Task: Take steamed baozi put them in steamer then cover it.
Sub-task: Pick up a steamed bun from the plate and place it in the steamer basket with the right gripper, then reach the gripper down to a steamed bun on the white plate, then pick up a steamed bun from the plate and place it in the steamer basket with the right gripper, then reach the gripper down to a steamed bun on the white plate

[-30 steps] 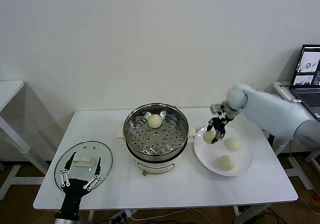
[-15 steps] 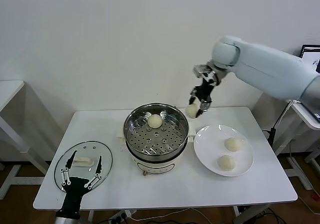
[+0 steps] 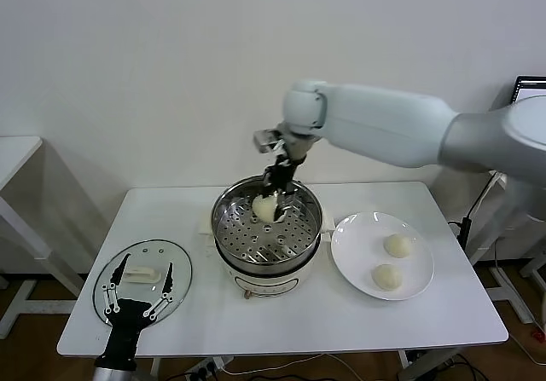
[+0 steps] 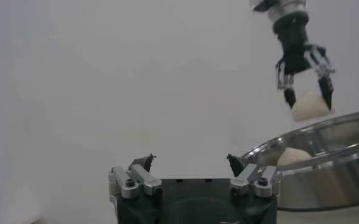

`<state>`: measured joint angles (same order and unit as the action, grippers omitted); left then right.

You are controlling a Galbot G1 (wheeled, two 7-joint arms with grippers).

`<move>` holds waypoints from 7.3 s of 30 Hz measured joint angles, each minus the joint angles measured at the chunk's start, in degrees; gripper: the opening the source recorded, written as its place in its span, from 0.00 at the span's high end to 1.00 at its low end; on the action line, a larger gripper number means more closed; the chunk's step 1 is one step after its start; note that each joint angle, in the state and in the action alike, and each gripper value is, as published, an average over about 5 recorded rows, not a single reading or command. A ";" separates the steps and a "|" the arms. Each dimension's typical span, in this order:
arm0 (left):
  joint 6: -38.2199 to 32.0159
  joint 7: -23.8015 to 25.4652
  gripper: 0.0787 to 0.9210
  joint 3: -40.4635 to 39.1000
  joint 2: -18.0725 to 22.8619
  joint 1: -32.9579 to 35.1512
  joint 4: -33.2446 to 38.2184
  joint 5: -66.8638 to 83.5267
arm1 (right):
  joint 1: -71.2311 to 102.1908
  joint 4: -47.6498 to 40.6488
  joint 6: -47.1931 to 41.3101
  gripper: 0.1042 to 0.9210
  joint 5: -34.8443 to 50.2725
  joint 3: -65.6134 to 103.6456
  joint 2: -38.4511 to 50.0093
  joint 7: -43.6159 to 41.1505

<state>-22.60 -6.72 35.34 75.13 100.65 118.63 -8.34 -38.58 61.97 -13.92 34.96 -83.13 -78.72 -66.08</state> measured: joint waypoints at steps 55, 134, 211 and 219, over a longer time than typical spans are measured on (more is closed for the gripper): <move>-0.03 -0.29 0.12 -0.63 -0.31 -0.06 -0.04 -0.49 | 0.28 7.34 8.05 0.12 -14.62 3.93 27.33 -7.40; -0.51 -0.66 0.12 -0.12 -0.59 0.36 -0.40 -0.83 | -0.14 16.31 40.37 0.32 -34.37 12.35 15.61 -5.35; 0.29 -0.99 0.12 0.66 -0.97 0.25 -0.04 -0.79 | 22.17 -15.63 20.86 0.12 -35.04 31.34 31.16 -9.00; 0.41 -0.94 0.12 1.53 -1.00 0.71 0.12 -0.82 | 28.48 -22.15 20.17 0.12 -37.76 35.57 29.05 -6.62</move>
<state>-22.20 -7.67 36.87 74.13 101.35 118.76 -9.16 -10.10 39.83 6.25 -2.80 -47.55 -49.67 -72.70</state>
